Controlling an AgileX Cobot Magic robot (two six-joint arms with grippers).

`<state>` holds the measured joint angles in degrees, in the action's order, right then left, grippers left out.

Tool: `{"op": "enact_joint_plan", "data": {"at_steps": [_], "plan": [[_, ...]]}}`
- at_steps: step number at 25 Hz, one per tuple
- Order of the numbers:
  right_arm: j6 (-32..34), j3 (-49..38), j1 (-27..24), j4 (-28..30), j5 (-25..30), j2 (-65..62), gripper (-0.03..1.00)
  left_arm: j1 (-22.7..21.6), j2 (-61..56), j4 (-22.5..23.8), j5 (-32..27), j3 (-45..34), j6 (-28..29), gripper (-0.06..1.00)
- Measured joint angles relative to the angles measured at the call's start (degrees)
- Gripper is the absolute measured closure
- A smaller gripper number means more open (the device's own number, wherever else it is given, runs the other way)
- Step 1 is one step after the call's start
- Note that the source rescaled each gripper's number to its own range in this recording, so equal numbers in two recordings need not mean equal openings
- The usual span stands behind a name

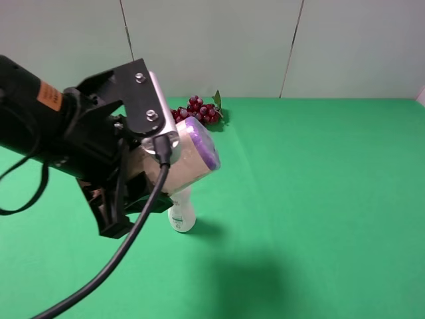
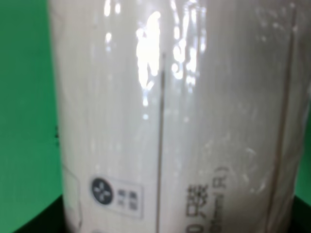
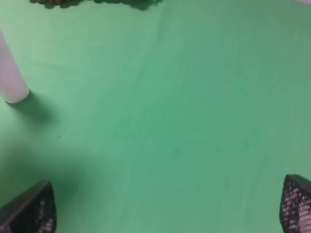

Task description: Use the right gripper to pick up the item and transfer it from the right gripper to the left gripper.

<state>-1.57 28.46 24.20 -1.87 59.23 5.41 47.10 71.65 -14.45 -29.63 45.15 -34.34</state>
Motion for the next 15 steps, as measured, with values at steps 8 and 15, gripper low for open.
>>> {"op": "enact_joint_plan", "data": {"at_steps": [8, 15], "plan": [[0.04, 0.00, 0.00, 0.00, 0.00, -0.02, -0.03, 0.00, -6.08, 10.93, -8.08, 0.00, 15.90, 0.94], [0.23, 0.00, -7.21, 0.00, -0.13, -1.37, -0.03, 0.00, -8.96, 21.59, -16.60, -0.17, 34.34, 0.94]]}}
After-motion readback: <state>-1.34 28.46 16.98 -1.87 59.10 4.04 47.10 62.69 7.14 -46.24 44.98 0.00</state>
